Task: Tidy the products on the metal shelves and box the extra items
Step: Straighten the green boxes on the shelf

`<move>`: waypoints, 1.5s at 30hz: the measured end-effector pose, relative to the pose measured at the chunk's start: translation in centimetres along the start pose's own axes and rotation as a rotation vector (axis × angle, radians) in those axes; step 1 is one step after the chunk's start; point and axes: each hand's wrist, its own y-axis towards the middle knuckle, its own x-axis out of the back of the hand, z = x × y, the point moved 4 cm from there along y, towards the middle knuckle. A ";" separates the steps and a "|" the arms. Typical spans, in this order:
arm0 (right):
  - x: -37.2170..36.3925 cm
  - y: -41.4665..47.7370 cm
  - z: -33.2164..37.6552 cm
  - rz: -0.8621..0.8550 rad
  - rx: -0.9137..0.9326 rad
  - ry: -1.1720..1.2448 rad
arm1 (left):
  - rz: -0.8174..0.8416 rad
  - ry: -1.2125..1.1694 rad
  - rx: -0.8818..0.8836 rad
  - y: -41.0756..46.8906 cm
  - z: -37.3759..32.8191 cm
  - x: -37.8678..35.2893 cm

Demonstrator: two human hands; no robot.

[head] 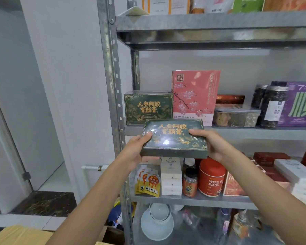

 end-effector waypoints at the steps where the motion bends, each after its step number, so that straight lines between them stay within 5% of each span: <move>1: 0.1 -0.3 -0.1 -0.014 -0.033 0.001 | -0.008 -0.005 0.036 0.0 0.1 -0.1; 3: 0.6 -0.7 -0.3 -0.057 -0.063 0.001 | 0.006 0.006 0.061 -0.1 0.1 -0.6; 5: 1.1 -1.2 -0.5 -0.108 -0.059 -0.006 | -0.031 0.282 -0.039 -0.2 0.0 -1.1; 8: 1.6 -1.6 -0.5 -0.226 0.006 -0.049 | -0.206 0.976 -0.471 -0.9 0.1 -2.0; 10: 1.7 -1.8 -0.5 -0.275 0.025 -0.041 | -0.022 1.181 -0.761 -2.0 1.0 -4.0; 12: 1.2 -2.1 -0.7 -0.272 -0.005 -0.010 | -0.029 1.542 -1.078 -2.7 2.4 -5.8; 16: -0.2 -2.9 -0.8 -0.163 0.005 -0.035 | -0.340 1.372 -1.369 -2.8 1.7 -6.0; 18: -0.1 -3.4 -0.5 -0.072 0.081 -0.017 | -0.273 1.135 -1.296 -2.5 1.5 -5.0; 22: 1.3 -3.3 -1.2 -0.057 0.293 -0.212 | -0.173 0.479 -0.764 -1.7 1.1 -3.5; 24: 0.9 -2.8 -2.8 -0.018 0.247 -0.321 | -0.144 0.224 -0.609 -0.9 1.7 -3.6; 27: -0.1 -1.9 -4.8 0.127 0.177 -0.142 | -0.055 -0.036 -0.428 -1.0 2.7 -5.0; 30: 0.7 -1.5 -5.2 0.104 0.183 0.062 | 0.005 -0.062 -0.431 -1.6 2.1 -5.3; 34: 3.1 -2.1 -4.3 0.015 0.219 -0.183 | -0.022 -0.171 -0.520 -1.9 -0.9 -1.2; 40: 3.0 -2.6 -1.9 -0.022 0.241 -0.311 | 0.021 0.305 -0.287 -1.2 0.6 1.0; 45: 1.1 -3.6 -2.7 0.018 0.162 -0.103 | -0.170 0.172 -0.247 -0.5 2.1 1.5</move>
